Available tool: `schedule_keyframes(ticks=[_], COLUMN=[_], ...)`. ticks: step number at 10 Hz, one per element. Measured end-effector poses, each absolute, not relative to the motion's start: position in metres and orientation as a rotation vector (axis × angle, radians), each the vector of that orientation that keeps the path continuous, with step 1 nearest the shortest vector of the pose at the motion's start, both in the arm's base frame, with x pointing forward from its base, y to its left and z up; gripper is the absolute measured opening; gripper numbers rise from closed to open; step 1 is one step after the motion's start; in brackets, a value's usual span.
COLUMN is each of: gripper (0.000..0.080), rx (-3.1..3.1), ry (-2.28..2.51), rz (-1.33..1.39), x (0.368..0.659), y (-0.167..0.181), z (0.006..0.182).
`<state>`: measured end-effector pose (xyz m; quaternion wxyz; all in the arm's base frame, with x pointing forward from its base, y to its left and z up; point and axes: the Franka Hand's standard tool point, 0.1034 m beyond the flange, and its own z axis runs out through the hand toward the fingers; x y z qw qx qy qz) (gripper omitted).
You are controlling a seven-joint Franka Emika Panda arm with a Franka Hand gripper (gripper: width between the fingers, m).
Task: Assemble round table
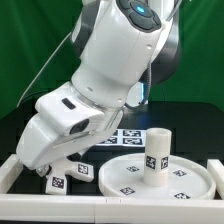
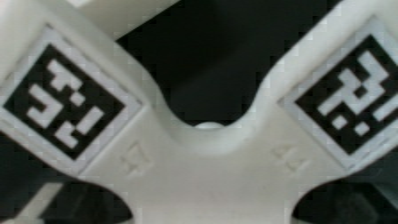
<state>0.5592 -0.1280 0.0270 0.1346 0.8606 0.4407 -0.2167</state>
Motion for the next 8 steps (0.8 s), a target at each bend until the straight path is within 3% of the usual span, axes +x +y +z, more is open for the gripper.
schedule_keyframes(ticks=[1,4,5,6,8], gripper=[0.0439,0.0439,0.0439,0.0439,0.0439], rx=[2.494,2.494,2.52,2.561,2.648], ry=[1.277,1.278,1.266,1.239,1.221], rz=[-0.628,-0.625,-0.665,-0.651,-0.504], x=[0.559,0.56,0.562,0.57,0.574], y=[-0.128,-0.127,-0.12,-0.109,-0.109], z=[0.027,0.029,0.048,0.08,0.12])
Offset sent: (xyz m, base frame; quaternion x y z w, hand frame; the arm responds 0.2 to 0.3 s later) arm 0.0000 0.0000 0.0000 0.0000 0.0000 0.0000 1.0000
